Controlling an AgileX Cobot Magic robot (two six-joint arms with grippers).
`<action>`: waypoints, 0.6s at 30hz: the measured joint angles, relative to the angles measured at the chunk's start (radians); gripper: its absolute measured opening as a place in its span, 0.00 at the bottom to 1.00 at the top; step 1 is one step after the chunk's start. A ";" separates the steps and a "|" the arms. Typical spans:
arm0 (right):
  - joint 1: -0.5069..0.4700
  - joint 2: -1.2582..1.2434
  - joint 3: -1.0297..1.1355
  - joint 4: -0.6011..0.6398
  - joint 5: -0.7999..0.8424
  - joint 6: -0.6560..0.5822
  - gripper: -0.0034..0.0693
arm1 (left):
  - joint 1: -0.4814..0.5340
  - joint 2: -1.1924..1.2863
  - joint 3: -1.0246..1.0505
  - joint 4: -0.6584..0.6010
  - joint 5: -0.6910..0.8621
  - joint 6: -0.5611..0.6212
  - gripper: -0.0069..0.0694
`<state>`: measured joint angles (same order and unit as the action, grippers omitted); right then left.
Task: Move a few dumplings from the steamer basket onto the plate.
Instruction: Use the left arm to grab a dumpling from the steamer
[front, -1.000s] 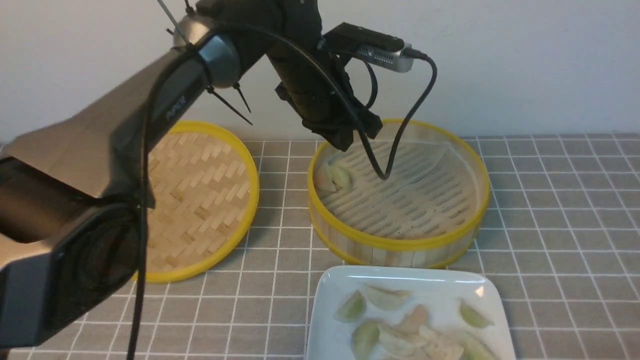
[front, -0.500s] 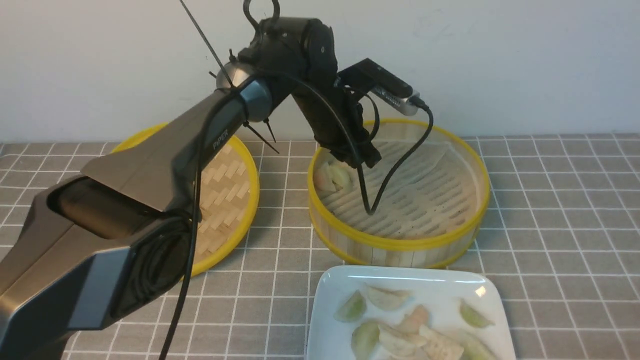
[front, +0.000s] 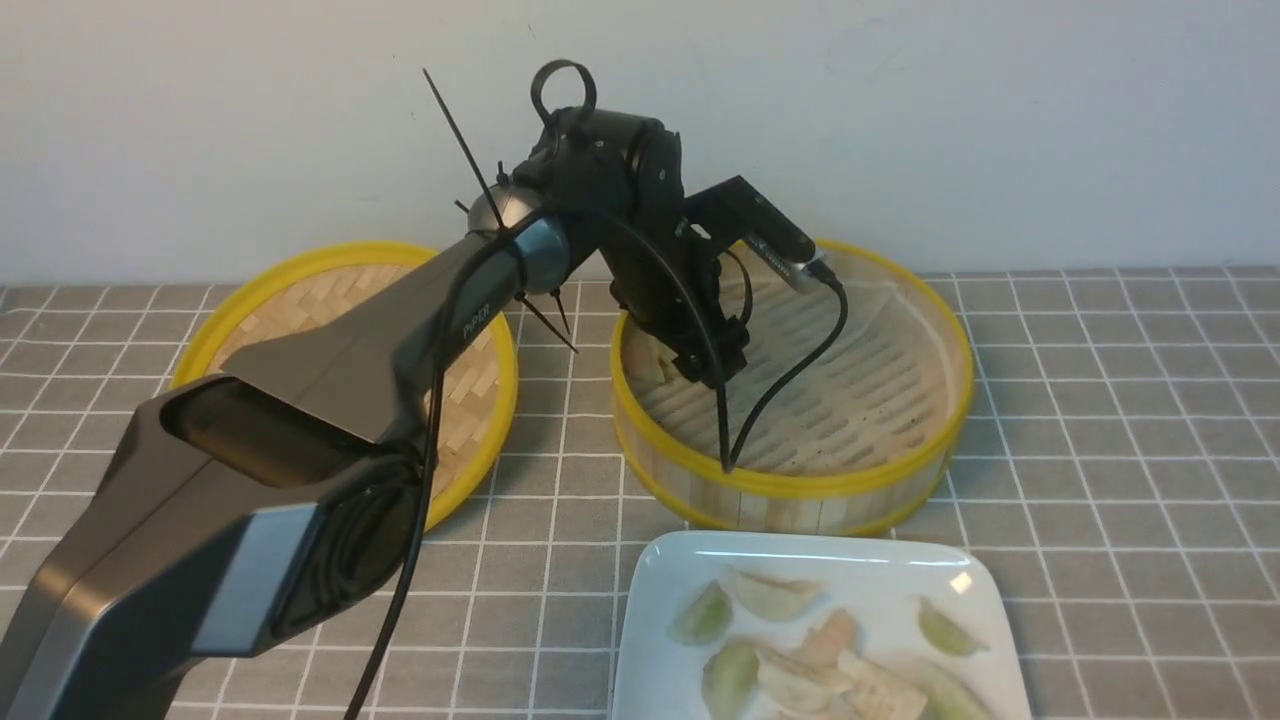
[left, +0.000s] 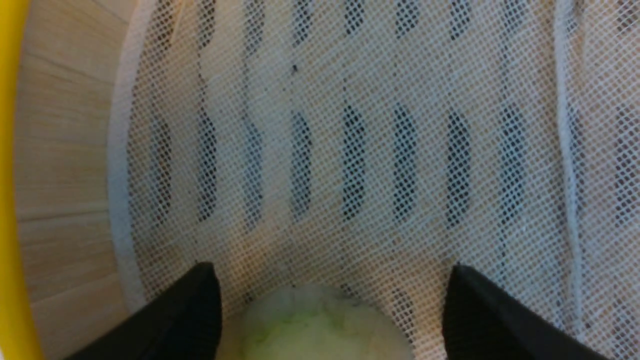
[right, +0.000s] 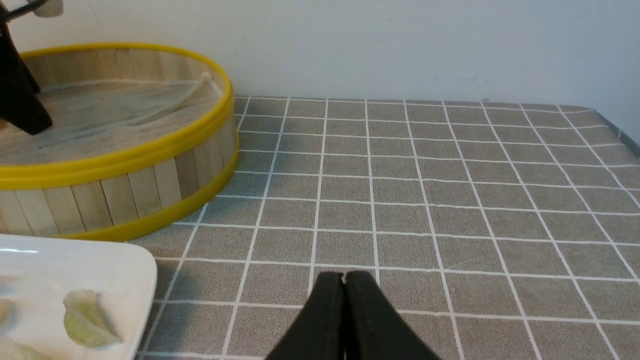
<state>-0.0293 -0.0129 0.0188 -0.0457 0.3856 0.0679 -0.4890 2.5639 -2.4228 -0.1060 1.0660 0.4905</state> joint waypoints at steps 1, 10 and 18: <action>0.000 0.000 0.000 0.000 0.000 0.000 0.03 | 0.000 0.001 -0.001 0.001 0.002 0.000 0.79; 0.000 0.000 0.000 0.000 0.000 0.000 0.03 | 0.000 -0.002 -0.010 0.021 0.035 -0.019 0.48; 0.000 0.000 0.000 0.000 0.000 0.000 0.03 | -0.023 -0.047 -0.031 0.019 0.141 -0.045 0.31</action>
<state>-0.0293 -0.0129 0.0188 -0.0457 0.3856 0.0679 -0.5117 2.5165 -2.4540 -0.0875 1.2073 0.4458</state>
